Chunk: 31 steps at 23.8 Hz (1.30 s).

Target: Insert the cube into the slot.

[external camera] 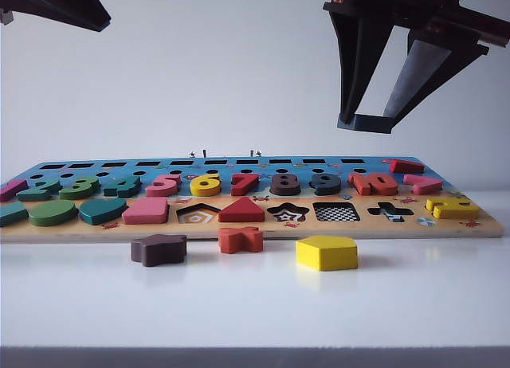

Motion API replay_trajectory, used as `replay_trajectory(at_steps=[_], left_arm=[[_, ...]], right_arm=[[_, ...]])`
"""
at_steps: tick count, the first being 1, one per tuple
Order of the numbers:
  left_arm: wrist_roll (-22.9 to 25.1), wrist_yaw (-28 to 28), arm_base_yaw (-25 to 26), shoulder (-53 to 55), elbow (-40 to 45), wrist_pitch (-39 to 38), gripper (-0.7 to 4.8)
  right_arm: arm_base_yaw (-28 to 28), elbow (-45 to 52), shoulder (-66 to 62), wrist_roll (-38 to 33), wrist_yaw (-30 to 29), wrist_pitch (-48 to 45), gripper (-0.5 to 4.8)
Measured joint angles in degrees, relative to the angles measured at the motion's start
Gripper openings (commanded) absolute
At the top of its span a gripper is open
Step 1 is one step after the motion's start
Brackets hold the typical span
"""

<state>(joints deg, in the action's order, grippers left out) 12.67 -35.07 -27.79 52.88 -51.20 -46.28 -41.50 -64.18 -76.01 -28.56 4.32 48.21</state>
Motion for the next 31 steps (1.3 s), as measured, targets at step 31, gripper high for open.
replay_trajectory(at_steps=[31], left_arm=[[0.0, 0.0, 0.0, 0.0, 0.0, 0.0, 0.17]], right_arm=[[-1.2, 0.7, -9.7, -11.9, -1.3, -6.4, -0.05]])
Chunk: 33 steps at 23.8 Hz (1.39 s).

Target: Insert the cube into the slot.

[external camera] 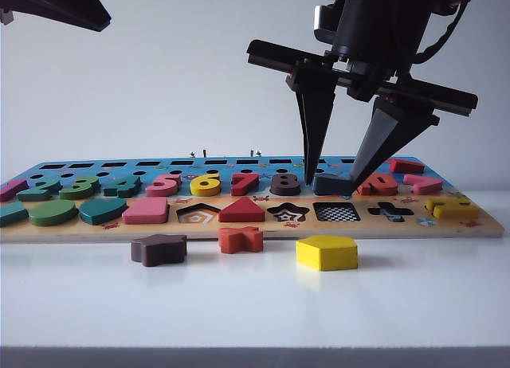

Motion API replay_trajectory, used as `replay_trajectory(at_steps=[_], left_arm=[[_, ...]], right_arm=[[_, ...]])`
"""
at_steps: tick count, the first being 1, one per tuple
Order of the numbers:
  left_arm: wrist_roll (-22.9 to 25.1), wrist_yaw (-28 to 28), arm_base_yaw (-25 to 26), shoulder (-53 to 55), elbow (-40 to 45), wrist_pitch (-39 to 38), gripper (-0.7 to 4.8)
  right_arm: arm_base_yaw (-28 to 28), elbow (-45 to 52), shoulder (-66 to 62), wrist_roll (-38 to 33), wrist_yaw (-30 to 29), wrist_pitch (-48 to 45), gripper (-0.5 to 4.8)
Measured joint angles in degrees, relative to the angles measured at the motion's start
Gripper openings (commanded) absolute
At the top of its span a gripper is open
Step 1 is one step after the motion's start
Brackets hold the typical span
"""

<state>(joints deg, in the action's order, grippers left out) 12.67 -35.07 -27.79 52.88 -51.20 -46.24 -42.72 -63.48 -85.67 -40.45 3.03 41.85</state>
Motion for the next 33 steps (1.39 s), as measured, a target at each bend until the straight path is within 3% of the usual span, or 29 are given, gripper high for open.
replay_trajectory(at_steps=[33], left_arm=[[0.0, 0.0, 0.0, 0.0, 0.0, 1.9, 0.17]], right_arm=[[-0.3, 1.3, -1.0, -1.4, 1.1, -1.0, 0.06]])
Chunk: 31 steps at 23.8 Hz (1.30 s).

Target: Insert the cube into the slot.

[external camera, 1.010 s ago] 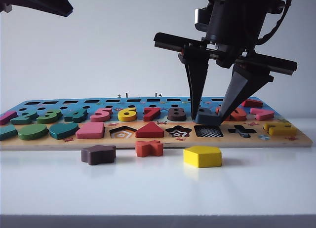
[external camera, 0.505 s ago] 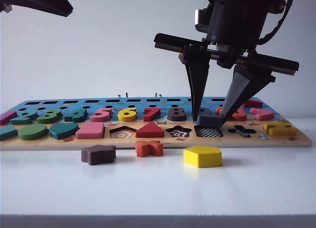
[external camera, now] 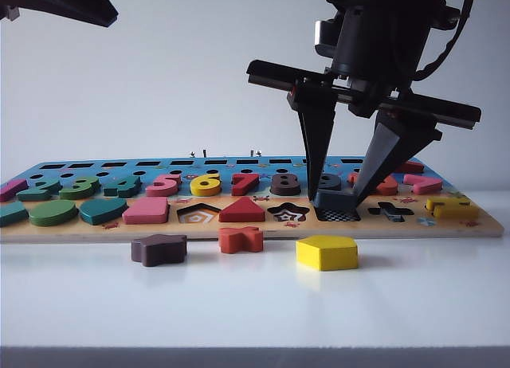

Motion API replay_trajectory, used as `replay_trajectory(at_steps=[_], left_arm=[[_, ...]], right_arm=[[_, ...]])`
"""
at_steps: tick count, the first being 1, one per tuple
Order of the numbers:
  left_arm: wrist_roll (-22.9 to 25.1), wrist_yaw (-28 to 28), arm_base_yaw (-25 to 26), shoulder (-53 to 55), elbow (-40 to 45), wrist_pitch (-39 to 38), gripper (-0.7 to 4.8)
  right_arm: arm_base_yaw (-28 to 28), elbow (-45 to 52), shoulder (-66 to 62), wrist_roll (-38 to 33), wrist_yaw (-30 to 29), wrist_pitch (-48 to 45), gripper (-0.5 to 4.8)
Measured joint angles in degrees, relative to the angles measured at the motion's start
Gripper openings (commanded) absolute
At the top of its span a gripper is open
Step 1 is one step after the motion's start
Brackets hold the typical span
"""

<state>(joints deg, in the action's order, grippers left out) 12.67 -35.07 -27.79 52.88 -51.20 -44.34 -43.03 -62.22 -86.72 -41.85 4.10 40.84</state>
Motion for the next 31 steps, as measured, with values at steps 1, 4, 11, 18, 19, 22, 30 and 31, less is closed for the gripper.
replay_trajectory(at_steps=[1, 4, 11, 18, 19, 22, 30, 31], left_arm=[[0.0, 0.0, 0.0, 0.0, 0.0, 0.0, 0.17], [0.0, 0.0, 0.0, 0.0, 0.0, 0.0, 0.17], [0.0, 0.0, 0.0, 0.0, 0.0, 0.0, 0.17], [0.0, 0.0, 0.0, 0.0, 0.0, 0.0, 0.17], [0.0, 0.0, 0.0, 0.0, 0.0, 0.0, 0.17], [0.0, 0.0, 0.0, 0.0, 0.0, 0.0, 0.17], [0.0, 0.0, 0.0, 0.0, 0.0, 0.0, 0.17], [0.0, 0.0, 0.0, 0.0, 0.0, 0.0, 0.17]], right_arm=[[0.0, 0.0, 0.0, -0.1, 0.0, -0.1, 0.06], [0.0, 0.0, -0.4, -0.2, 0.0, -0.1, 0.19], [0.0, 0.0, -0.5, -0.1, 0.0, -0.1, 1.49], [0.0, 0.0, -0.7, 0.0, 0.0, 0.1, 2.21], [0.0, 0.0, -0.8, 0.1, 0.0, 0.3, 2.31], [0.0, 0.0, -0.8, 0.1, -0.1, 0.5, 2.63], [-0.1, 0.0, -0.8, 0.3, -0.2, 0.4, 2.82], [-0.1, -0.1, -0.8, 0.3, 0.0, 0.6, 2.82]])
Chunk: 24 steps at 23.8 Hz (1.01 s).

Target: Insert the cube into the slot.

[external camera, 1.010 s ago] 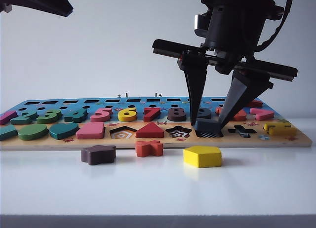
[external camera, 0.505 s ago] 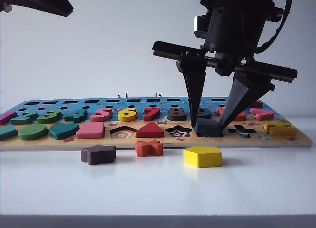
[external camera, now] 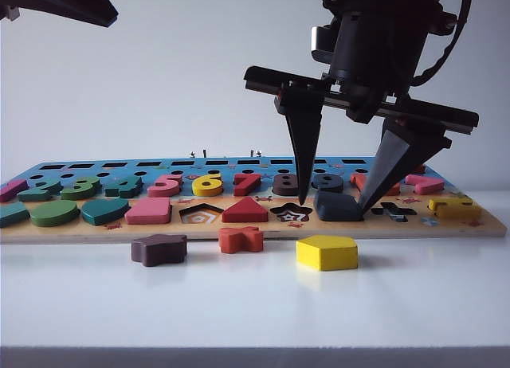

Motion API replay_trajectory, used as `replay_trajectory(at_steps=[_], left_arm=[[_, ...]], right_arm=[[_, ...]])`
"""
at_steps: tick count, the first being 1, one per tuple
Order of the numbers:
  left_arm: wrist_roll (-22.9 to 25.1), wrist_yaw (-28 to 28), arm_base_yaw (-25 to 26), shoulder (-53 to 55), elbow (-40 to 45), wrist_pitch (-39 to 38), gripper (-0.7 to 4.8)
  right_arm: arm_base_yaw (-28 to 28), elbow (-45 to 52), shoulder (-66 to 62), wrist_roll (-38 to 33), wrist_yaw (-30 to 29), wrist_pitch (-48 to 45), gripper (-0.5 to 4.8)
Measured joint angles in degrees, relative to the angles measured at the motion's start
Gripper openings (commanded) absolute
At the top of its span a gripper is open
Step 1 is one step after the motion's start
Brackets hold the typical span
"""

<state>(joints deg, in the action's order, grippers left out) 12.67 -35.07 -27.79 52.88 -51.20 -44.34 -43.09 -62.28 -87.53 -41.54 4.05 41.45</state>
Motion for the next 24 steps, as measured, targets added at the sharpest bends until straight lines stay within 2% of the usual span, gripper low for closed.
replay_trajectory(at_steps=[18, 21, 24], left_arm=[[0.0, 0.0, 0.0, 0.0, 0.0, 0.0, 0.17], [0.0, 0.0, 0.0, 0.0, 0.0, 0.0, 0.17], [0.0, 0.0, 0.0, 0.0, 0.0, 0.0, 0.17]], right_arm=[[0.1, 0.0, 2.9, 0.9, 1.5, 1.1, 2.76], [0.1, 0.0, 4.7, 0.8, 1.3, 1.1, 2.30], [0.1, 0.0, 6.3, 0.8, -2.0, 0.6, 0.91]])
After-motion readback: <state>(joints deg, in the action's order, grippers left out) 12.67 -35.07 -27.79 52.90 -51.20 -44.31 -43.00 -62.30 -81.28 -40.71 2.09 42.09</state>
